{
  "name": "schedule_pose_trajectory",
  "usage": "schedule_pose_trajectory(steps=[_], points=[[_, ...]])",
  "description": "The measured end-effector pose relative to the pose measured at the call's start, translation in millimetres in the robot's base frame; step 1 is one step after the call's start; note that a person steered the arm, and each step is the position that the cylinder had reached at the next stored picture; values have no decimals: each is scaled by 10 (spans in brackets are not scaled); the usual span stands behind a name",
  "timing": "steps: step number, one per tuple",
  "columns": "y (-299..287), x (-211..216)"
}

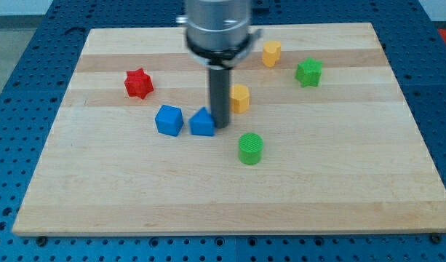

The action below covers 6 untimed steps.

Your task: Push green star slightly down

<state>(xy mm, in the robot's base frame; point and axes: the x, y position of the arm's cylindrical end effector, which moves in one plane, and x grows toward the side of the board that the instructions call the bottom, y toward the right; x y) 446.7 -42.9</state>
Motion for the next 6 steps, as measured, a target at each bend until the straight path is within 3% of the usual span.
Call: schedule_pose_trajectory(steps=[1, 2, 3, 4, 5, 6], points=[[-145, 0], [136, 2], [554, 0], [1469, -130], [2112, -656], [2183, -1287]])
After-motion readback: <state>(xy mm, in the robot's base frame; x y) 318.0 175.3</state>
